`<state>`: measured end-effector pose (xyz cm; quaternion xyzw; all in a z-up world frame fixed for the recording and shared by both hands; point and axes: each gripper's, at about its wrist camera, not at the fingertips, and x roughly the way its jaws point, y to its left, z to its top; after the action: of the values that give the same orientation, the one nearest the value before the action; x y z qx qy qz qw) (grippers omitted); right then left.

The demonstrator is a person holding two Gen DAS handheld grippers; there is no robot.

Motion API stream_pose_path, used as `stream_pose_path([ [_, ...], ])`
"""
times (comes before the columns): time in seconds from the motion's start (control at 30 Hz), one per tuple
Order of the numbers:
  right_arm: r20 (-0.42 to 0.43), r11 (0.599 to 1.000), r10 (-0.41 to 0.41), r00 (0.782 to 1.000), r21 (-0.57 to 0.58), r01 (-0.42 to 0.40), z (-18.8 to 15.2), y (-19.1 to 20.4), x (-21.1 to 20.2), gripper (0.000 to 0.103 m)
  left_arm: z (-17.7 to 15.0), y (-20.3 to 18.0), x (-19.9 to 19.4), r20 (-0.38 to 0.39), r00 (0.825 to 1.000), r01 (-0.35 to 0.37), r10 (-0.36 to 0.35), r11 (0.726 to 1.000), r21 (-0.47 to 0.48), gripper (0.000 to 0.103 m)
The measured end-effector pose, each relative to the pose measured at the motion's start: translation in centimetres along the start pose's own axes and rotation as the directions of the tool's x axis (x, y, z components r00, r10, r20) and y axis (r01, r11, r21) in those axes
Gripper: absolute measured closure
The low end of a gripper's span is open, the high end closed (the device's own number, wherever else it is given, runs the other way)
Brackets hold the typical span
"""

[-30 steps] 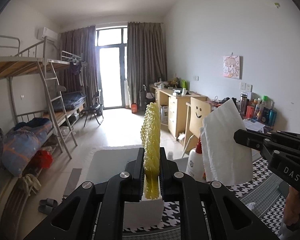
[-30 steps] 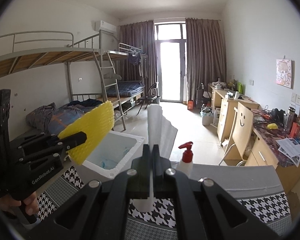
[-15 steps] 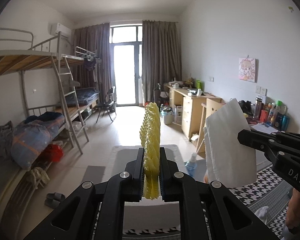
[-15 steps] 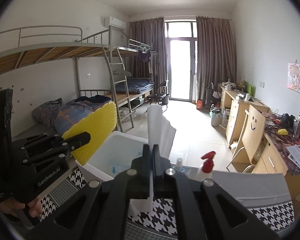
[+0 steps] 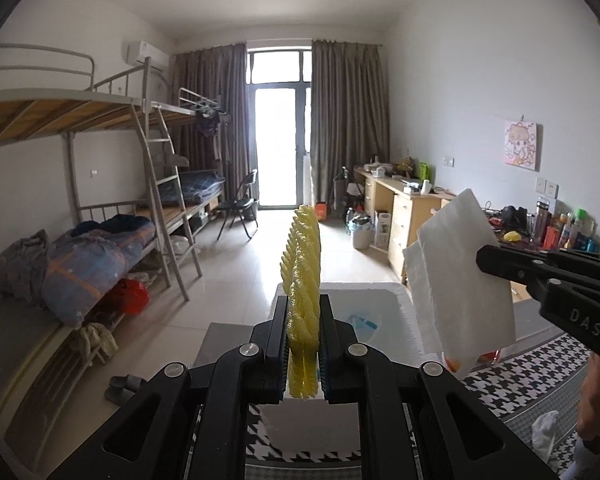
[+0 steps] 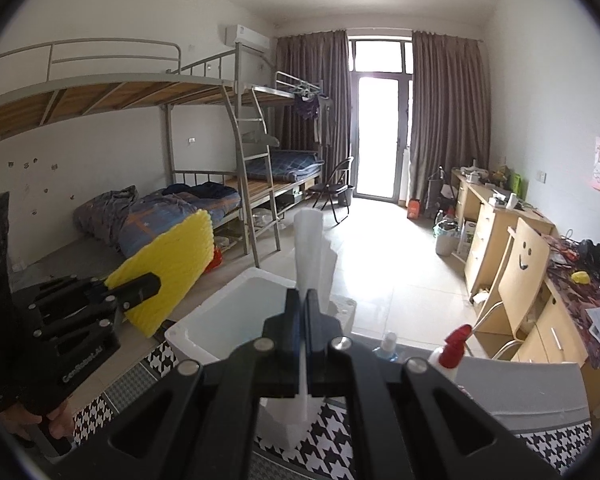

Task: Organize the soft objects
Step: 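Lower right gripper into the foam box and open it to release the white cloth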

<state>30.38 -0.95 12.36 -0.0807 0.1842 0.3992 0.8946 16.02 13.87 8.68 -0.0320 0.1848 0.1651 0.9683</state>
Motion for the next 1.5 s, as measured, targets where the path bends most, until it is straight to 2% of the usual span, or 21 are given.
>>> stream_pose_path([
  [0.33,-0.032,1.0,0.025,0.999,-0.01,-0.025,0.3,1.0,2.5,0.099,-0.5,1.3,0.3,-0.015,0.999,-0.033,0.033,0.999,-0.022,0.09],
  [0.63,-0.102,1.0,0.012,0.995,-0.021,-0.015,-0.4,1.6,5.7,0.099,-0.9,2.2,0.4,-0.025,0.999,-0.048,0.047,0.998,-0.039,0.09],
  [1.13,-0.27,1.0,-0.004,0.963,-0.01,0.002,-2.0,1.2,10.9,0.099,-1.2,2.7,0.8,-0.044,0.997,-0.064,0.062,0.997,-0.051,0.09],
  [1.17,-0.281,1.0,-0.009,0.96,-0.012,0.006,-2.1,1.4,10.9,0.097,-1.2,2.8,0.8,-0.045,0.997,-0.064,0.062,0.997,-0.052,0.09],
  [1.23,-0.302,1.0,-0.008,0.953,-0.003,0.008,-2.1,1.4,11.1,0.08,-1.2,2.8,1.0,-0.048,0.997,-0.06,0.058,0.997,-0.055,0.09],
  [1.27,-0.308,1.0,-0.005,0.951,-0.002,0.004,-2.1,1.4,11.2,0.06,-1.2,2.8,1.0,-0.051,0.997,-0.058,0.056,0.997,-0.055,0.09],
  [1.3,-0.307,1.0,-0.006,0.952,-0.003,0.005,-2.1,1.5,11.1,0.043,-1.2,2.9,1.1,-0.053,0.997,-0.057,0.054,0.997,-0.055,0.09],
  [1.37,-0.277,1.0,-0.018,0.961,-0.012,0.015,-2.1,1.5,10.5,0.038,-1.1,2.8,1.4,-0.058,0.997,-0.055,0.052,0.997,-0.055,0.09],
  [1.5,-0.266,1.0,-0.021,0.964,-0.003,0.021,-2.0,1.1,9.7,0.035,-1.1,2.5,2.0,-0.075,0.997,-0.035,0.032,0.998,-0.049,0.09],
])
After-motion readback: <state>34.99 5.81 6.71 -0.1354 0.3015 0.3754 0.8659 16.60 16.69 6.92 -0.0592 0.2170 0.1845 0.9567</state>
